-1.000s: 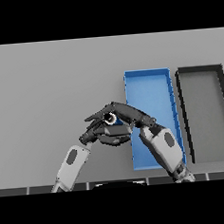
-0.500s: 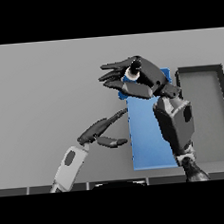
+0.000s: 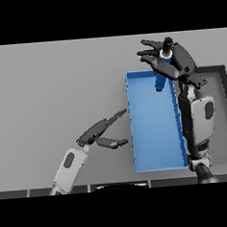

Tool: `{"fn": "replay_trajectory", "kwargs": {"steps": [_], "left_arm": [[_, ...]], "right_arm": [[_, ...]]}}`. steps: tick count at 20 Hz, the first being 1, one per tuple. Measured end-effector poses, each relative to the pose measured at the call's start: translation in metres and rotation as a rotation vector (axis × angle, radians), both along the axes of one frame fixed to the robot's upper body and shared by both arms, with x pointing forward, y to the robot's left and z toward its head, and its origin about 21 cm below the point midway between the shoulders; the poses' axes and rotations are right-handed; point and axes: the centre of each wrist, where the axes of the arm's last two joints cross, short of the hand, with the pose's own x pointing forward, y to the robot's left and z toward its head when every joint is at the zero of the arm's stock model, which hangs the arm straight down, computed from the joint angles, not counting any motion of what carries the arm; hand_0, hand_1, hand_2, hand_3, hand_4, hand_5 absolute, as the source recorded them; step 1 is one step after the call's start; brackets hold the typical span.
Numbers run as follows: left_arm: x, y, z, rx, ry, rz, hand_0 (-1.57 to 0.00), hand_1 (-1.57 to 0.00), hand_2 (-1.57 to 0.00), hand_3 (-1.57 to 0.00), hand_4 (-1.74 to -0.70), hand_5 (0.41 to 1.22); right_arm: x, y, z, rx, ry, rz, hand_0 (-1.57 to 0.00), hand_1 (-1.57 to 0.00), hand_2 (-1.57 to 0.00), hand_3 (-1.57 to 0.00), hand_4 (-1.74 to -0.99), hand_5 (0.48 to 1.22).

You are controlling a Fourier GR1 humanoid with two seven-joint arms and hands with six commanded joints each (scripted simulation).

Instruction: Pick up the blue pipe and place it into the blue bin.

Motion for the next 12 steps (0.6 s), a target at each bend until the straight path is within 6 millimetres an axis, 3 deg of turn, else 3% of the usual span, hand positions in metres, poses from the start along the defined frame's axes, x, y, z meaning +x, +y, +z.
{"fn": "replay_trajectory", "kwargs": {"steps": [6, 9, 12], "left_arm": [[0.001, 0.003, -0.001, -0.012, -0.021, 0.000, 0.00, 0.00, 0.00, 0.00, -0.93, 0.462], [0.000, 0.002, -0.002, -0.010, -0.035, 0.006, 0.00, 0.00, 0.00, 0.00, -0.93, 0.465], [-0.002, 0.006, -0.004, -0.004, -0.033, 0.011, 0.00, 0.00, 0.00, 0.00, -0.93, 0.470]], "right_arm": [[0.002, -0.030, -0.057, -0.095, 0.193, -0.181, -1.57, -1.57, -1.57, -1.57, -1.500, 1.221], [-0.004, -0.038, -0.096, -0.124, 0.319, -0.265, -1.57, -1.57, -1.57, -1.57, -1.500, 1.221], [-0.003, -0.045, -0.118, -0.135, 0.420, -0.339, -1.57, -1.57, -1.57, -1.57, -1.498, 1.221]]}}
